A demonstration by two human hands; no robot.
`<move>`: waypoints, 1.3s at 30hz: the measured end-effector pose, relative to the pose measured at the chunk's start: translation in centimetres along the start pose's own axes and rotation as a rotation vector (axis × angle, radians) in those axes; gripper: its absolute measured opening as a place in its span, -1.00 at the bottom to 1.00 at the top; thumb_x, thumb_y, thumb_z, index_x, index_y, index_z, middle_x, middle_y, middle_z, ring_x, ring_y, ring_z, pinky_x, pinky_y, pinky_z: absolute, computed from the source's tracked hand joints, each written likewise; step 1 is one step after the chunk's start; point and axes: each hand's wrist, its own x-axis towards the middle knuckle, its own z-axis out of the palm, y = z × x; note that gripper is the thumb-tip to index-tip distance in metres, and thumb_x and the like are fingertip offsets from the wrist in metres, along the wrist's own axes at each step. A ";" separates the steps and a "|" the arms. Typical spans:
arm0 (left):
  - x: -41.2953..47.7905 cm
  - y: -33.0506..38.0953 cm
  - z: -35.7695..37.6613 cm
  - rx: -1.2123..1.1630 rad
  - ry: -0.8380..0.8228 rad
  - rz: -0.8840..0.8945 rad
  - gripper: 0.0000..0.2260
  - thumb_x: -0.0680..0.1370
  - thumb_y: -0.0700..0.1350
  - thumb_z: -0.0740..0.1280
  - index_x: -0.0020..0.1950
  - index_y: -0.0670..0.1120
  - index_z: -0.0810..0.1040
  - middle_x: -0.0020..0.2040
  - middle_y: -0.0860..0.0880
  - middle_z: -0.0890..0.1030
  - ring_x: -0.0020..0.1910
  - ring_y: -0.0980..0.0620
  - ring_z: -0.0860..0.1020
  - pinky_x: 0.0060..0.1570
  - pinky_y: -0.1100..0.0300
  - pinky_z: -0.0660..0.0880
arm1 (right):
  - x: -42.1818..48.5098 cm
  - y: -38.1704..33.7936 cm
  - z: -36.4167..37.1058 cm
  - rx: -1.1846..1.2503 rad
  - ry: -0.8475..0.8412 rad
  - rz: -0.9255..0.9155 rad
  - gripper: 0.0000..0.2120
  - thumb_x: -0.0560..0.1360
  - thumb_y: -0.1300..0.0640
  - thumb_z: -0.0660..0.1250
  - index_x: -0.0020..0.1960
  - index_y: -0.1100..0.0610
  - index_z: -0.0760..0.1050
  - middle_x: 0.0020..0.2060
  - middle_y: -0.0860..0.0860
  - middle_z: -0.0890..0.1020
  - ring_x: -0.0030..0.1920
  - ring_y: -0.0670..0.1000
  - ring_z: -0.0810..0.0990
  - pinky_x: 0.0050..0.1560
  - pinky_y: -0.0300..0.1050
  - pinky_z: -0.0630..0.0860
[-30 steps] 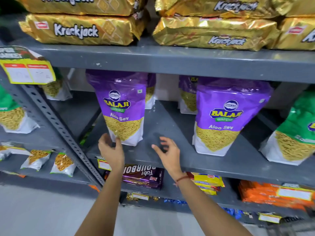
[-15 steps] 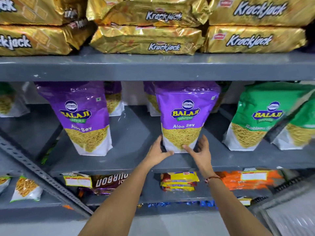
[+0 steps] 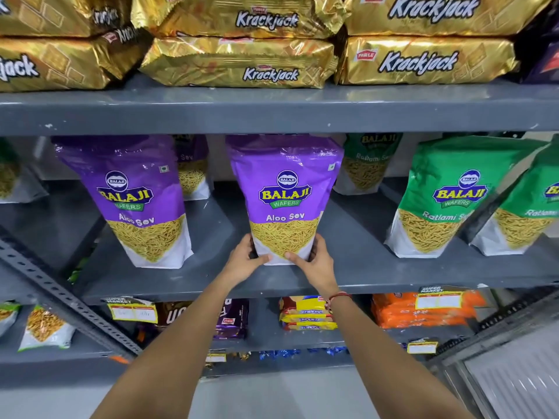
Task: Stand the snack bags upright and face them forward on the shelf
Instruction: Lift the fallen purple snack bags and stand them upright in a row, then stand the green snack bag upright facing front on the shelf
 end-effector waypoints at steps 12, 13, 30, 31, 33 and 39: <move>-1.9 0.1 0.5 0.023 0.143 0.068 -0.37 0.39 -0.11 0.50 0.38 -0.06 0.29 0.26 0.03 0.53 0.18 0.08 0.54 0.18 0.13 0.46 | -0.8 -0.4 0.0 0.110 -0.065 0.021 -0.09 0.26 0.07 0.58 0.45 0.08 0.13 0.28 -0.06 0.48 0.28 -0.02 0.49 0.27 -0.09 0.48; -2.3 0.0 0.9 0.007 0.252 0.085 -0.39 0.39 -0.12 0.50 0.37 -0.09 0.31 0.26 0.00 0.52 0.18 0.06 0.53 0.17 0.14 0.45 | -1.2 -0.4 -0.4 0.144 -0.050 0.033 -0.06 0.28 0.07 0.57 0.48 0.09 0.09 0.29 -0.09 0.43 0.30 -0.05 0.46 0.30 -0.11 0.44; 1.5 9.0 24.0 0.201 -0.048 0.130 -0.27 0.39 -0.08 0.49 0.46 -0.13 0.21 0.42 -0.13 0.35 0.39 -0.06 0.37 0.32 0.09 0.37 | 1.1 3.4 -25.9 0.144 0.355 0.041 -0.04 0.24 0.07 0.60 0.47 0.10 0.13 0.40 0.08 0.39 0.34 0.01 0.42 0.30 -0.07 0.42; 2.1 9.6 24.8 0.170 -0.104 0.090 -0.19 0.38 -0.08 0.50 0.51 -0.11 0.12 0.47 -0.11 0.29 0.44 -0.05 0.31 0.37 0.06 0.33 | 1.7 3.5 -26.7 0.111 0.295 0.045 0.02 0.19 0.00 0.61 0.48 0.04 0.11 0.42 0.03 0.37 0.38 0.01 0.39 0.37 0.01 0.38; 3.0 10.4 26.1 0.126 -0.174 0.047 -0.11 0.38 -0.08 0.50 0.54 -0.08 0.02 0.51 -0.09 0.25 0.48 -0.04 0.25 0.40 -0.01 0.31 | 2.6 3.5 -27.8 0.036 0.207 0.042 0.07 0.13 -0.10 0.62 0.48 -0.03 0.10 0.42 -0.04 0.38 0.40 0.01 0.38 0.40 0.08 0.36; 3.2 10.6 27.5 0.058 -0.150 0.055 -0.43 0.42 -0.08 0.46 0.37 -0.08 0.32 0.35 -0.07 0.49 0.29 -0.05 0.47 0.27 -0.09 0.45 | 3.5 4.0 -27.8 -0.006 0.171 0.004 -0.13 0.19 -0.08 0.59 0.38 -0.02 0.25 0.21 -0.17 0.51 0.26 -0.06 0.48 0.25 -0.10 0.45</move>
